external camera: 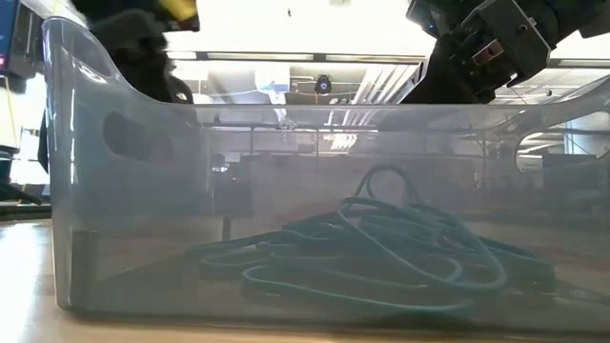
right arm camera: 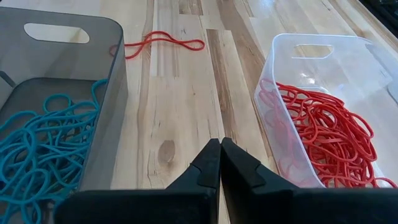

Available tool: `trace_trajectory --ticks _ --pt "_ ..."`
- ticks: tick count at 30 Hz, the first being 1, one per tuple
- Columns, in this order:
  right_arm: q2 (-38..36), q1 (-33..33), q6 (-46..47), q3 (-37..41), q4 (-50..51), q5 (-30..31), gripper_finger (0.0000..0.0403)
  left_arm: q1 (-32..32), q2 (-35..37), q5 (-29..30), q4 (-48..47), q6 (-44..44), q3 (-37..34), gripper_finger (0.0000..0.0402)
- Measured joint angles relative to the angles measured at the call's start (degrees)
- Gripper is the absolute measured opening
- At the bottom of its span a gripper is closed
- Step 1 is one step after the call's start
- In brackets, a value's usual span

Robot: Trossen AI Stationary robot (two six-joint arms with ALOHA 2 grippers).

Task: Sort rubber bands into baskets
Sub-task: Put the red rubber band into the transparent bin

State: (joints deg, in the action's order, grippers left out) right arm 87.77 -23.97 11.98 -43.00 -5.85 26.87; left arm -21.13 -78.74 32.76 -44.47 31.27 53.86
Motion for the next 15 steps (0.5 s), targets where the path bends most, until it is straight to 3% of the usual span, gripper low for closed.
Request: trace_trajectory --ticks 7,15 --pt "0.00 -0.01 0.05 0.01 0.00 0.00 0.0001 10.99 0.00 -5.29 17.24 -19.68 0.66 0.0000" --pt "0.00 -0.01 0.16 0.00 -0.01 0.00 0.0001 20.65 -2.79 -13.17 32.38 -30.47 0.69 0.0000"
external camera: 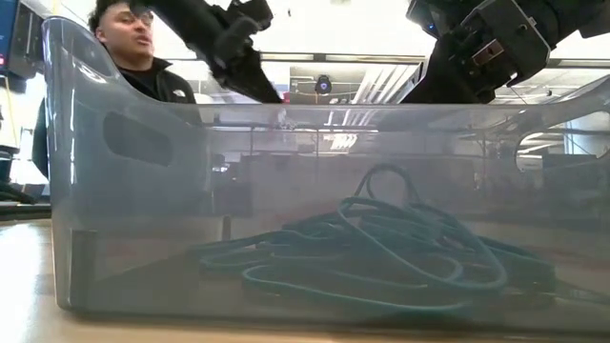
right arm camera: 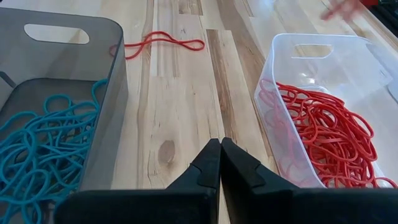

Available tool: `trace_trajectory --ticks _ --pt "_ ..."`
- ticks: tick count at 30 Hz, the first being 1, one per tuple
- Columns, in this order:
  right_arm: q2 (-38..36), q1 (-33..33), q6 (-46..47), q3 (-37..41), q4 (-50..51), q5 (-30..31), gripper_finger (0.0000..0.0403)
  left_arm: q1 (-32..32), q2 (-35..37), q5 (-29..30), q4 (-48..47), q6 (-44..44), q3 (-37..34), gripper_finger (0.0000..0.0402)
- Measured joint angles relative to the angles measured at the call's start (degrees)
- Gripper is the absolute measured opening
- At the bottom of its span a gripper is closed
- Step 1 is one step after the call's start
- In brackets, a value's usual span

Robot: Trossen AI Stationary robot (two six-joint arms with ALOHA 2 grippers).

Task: Sort rubber bands into baskets
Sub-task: Put the red rubber band into the transparent bin

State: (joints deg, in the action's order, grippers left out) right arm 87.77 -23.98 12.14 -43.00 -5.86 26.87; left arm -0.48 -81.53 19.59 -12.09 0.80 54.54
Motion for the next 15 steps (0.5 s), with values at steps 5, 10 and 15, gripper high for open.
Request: trace_trajectory --ticks 5,10,15 --pt "0.00 0.01 0.02 0.02 0.03 0.00 0.0001 3.49 -5.61 -5.35 9.10 -2.24 0.02 0.0000" --pt "0.00 0.01 0.91 0.01 0.33 0.00 0.0000 5.52 -10.11 -8.74 12.82 -2.56 0.02 0.0000" --pt "0.00 0.01 0.90 0.00 0.49 0.00 0.0000 6.17 -13.05 -9.92 13.43 -2.91 0.02 0.0000"
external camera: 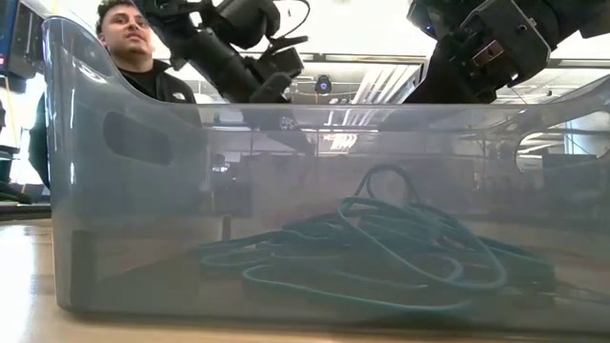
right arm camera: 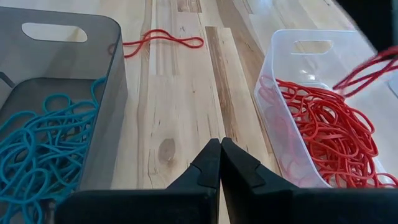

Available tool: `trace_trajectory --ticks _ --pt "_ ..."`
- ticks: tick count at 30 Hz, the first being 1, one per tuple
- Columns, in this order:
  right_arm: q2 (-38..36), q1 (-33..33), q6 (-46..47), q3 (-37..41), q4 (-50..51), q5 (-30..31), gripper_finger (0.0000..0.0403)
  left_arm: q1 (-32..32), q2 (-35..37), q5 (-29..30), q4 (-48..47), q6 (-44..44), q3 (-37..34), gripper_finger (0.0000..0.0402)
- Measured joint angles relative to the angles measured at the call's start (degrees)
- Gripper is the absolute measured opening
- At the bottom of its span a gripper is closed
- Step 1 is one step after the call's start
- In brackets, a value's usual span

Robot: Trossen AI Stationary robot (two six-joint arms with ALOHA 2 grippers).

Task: Sort rubber bands into baskets
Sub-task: Put the red rubber band into the transparent bin

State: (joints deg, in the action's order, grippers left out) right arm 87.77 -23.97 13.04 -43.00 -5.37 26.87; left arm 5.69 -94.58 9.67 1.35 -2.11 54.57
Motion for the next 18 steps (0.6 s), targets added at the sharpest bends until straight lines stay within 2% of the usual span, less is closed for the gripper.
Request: trace_trajectory --ticks 7,11,15,18 --pt "0.00 -0.02 0.00 0.00 -0.04 0.00 0.0000 -0.02 -3.13 -3.68 0.78 -0.09 0.00 0.0000" --pt "0.00 -0.01 0.20 0.00 -0.04 0.00 0.0000 -0.42 -3.55 -3.70 1.89 -0.69 0.00 0.0006" --pt "0.00 -0.02 1.05 0.00 -0.07 0.17 0.0000 -1.24 -3.17 -3.74 1.98 -1.14 0.02 0.0030" --pt "0.00 0.13 0.99 0.00 -1.26 3.70 0.0000 -2.10 -3.07 -3.77 3.48 0.25 0.02 0.0056"
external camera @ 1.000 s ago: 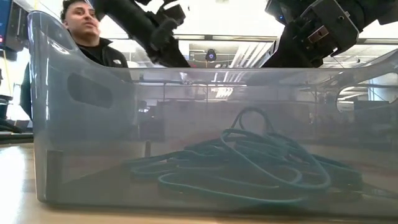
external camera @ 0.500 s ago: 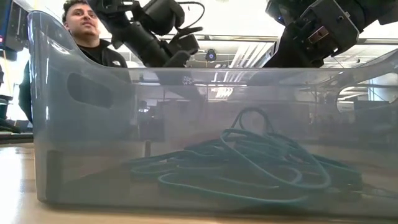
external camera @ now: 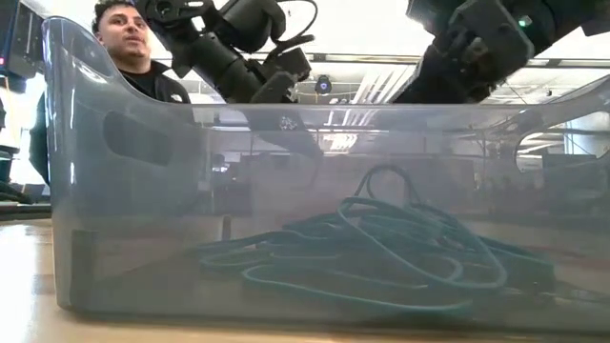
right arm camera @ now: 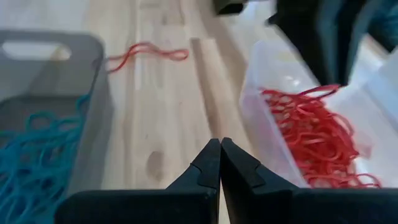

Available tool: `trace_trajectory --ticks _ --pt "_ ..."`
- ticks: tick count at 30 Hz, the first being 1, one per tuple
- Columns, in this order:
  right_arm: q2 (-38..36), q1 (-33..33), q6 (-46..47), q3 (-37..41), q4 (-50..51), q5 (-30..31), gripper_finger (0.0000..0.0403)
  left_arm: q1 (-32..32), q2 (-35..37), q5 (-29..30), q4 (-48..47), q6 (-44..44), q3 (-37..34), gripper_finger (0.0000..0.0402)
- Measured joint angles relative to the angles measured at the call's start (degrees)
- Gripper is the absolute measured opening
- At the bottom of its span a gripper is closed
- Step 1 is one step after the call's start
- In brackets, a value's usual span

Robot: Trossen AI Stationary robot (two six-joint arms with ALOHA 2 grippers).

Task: Sort rubber bands into baskets
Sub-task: Put the red rubber band into the transparent bin

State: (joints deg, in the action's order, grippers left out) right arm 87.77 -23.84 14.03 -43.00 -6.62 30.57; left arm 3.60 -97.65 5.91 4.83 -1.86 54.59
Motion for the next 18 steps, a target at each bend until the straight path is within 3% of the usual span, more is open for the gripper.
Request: trace_trajectory --ticks 11,18 --pt "0.00 1.04 4.14 0.00 0.43 -2.11 0.0005 -4.02 0.25 -1.26 16.29 -0.33 -3.80 0.0123" --pt "-0.04 0.74 7.51 0.00 2.33 -2.33 0.0076 -5.37 0.25 -1.23 24.39 0.72 -8.41 0.0127"
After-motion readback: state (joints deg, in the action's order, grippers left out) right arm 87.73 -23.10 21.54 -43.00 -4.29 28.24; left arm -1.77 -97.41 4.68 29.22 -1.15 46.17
